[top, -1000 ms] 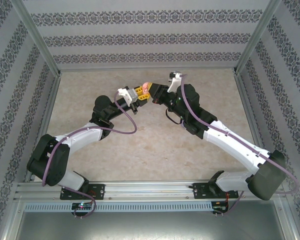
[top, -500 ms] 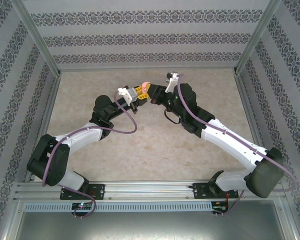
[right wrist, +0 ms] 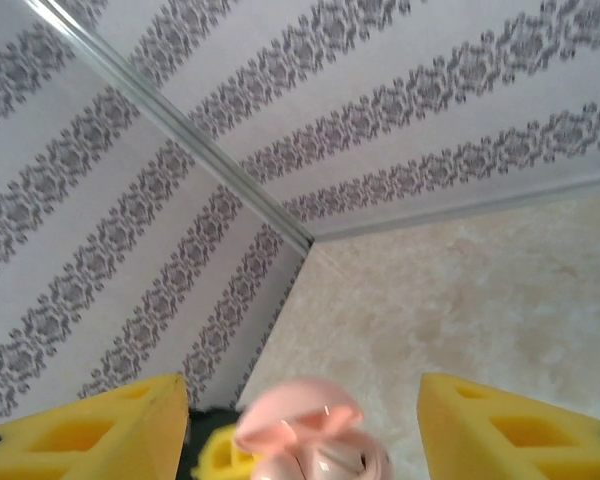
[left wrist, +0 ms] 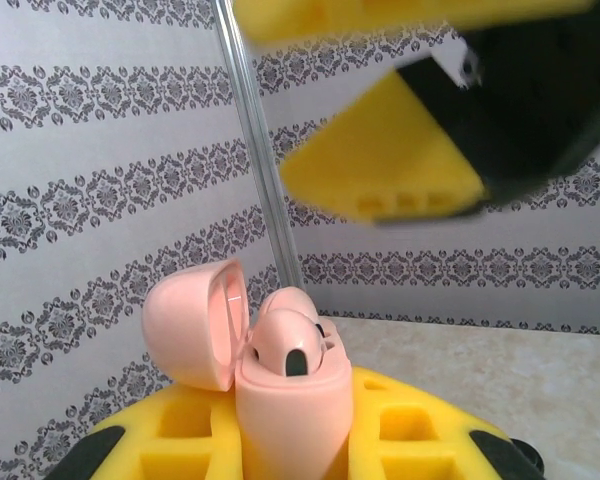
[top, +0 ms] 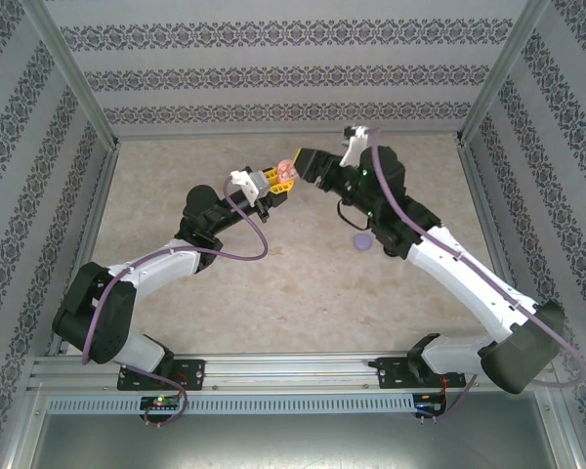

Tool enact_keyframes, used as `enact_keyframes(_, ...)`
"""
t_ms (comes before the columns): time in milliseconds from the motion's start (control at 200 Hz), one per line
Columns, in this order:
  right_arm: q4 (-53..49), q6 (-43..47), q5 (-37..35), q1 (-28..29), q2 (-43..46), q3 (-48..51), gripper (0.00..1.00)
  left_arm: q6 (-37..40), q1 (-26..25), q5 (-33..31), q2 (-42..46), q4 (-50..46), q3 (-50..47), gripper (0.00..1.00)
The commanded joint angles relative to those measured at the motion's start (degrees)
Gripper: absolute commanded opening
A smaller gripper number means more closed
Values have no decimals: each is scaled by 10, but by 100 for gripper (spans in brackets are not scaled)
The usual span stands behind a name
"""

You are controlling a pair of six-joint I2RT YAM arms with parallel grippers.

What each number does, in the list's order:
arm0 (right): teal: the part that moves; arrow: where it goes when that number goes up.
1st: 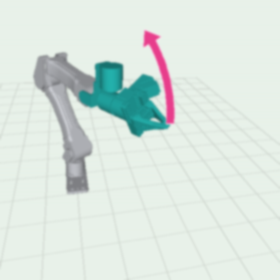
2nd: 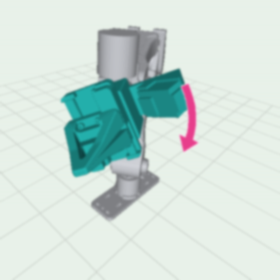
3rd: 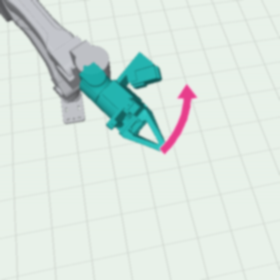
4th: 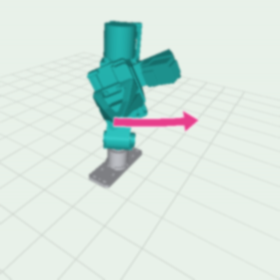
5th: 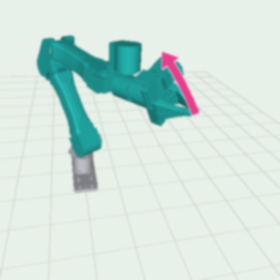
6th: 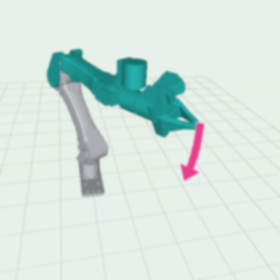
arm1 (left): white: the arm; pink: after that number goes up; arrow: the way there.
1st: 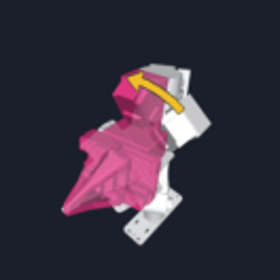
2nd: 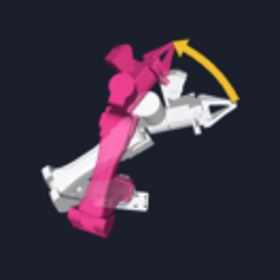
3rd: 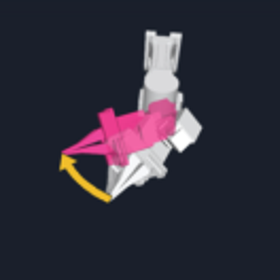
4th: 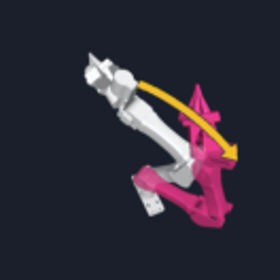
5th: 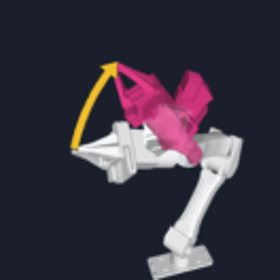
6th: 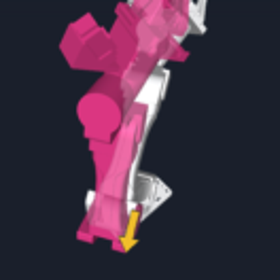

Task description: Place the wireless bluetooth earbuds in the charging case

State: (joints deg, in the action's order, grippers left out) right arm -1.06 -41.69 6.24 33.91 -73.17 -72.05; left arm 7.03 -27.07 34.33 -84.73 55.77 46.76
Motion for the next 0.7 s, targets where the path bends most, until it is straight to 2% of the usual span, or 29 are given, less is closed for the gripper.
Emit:
enact_keyframes(0, -53, 1, 68, -29, -18, -63, 61, -18, -8, 22, -11, 30, 13, 0)
enact_keyframes(80, -102, 4, 108, -46, -65, -118, 48, -18, -8, 38, -15, 18, 15, 0)
enact_keyframes(185, -179, 27, 134, -49, -130, -195, 22, -19, -8, 53, -20, 9, 16, 0)
enact_keyframes(250, -202, 32, 146, -48, -160, -222, 14, -20, -8, 60, -23, 4, 21, 0)
enact_keyframes(365, -237, 42, 168, -47, -195, -251, 8, -25, -8, 61, -28, 1, 27, 0)
enact_keyframes(500, -284, 66, 194, -37, -196, -251, 4, -30, -8, 62, -32, -4, 35, 0)
enact_keyframes(694, -311, 73, 187, -37, -92, -144, 0, -41, -8, 39, -39, -16, 37, 0)
